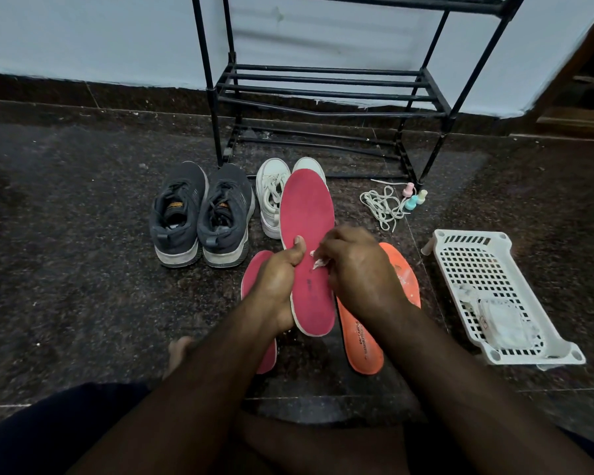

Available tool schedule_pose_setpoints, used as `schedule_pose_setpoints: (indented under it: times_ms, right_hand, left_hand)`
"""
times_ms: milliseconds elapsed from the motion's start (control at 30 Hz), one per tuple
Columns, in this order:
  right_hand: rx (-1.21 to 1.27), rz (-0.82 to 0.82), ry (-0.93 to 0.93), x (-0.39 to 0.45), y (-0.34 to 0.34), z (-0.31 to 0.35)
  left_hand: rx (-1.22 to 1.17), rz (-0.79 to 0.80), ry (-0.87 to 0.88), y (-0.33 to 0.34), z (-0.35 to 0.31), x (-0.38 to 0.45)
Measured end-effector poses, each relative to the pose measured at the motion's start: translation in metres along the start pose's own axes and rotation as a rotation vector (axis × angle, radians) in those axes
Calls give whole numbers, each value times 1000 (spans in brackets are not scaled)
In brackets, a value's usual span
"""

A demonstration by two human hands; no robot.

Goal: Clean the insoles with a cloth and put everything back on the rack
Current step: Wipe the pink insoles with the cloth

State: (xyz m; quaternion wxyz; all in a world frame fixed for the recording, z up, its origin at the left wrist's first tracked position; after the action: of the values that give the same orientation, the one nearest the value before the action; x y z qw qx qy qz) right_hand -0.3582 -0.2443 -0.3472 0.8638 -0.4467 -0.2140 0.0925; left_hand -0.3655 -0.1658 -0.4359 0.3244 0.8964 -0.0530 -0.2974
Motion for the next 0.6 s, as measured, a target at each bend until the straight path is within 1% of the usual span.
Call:
schedule_pose_setpoints:
  times_ms: [67,133,200,300,400,533,600]
  right_hand:
    - [23,115,-43,-5,10,11]
    - [95,250,-83,-10,17,22]
    - [161,273,-87,-12,16,23]
    - [203,167,-11,-13,5,15]
    - [258,101,67,-15,3,12]
    - [284,-70,92,-13,-3,7]
    - [279,-131,100,-12,-6,4]
  left_hand:
    - [22,-30,-13,-3,-1,0]
    - [42,-26,-22,-4,-2,0]
    - [47,-33,5,-6,-7,2]
    - [31,-21,41,-8,-13,3]
    - [-12,-6,37,-9,-14,3]
    - [-44,43,52,-5,-20,-1]
    - [-60,81,47,0,-17,-3]
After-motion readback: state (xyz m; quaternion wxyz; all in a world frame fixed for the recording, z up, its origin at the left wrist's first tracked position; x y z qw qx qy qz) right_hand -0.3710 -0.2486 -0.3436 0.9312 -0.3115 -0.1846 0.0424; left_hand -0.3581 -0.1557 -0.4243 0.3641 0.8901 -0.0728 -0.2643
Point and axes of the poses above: each hand's wrist, its own x-axis towards the middle knuckle, its own y-axis out of the palm, z = x × y, the point moved 7 cm from there along x, towards the middle knuckle, and after that the axes turned 10 degrees about x, right-handed, at the moved point
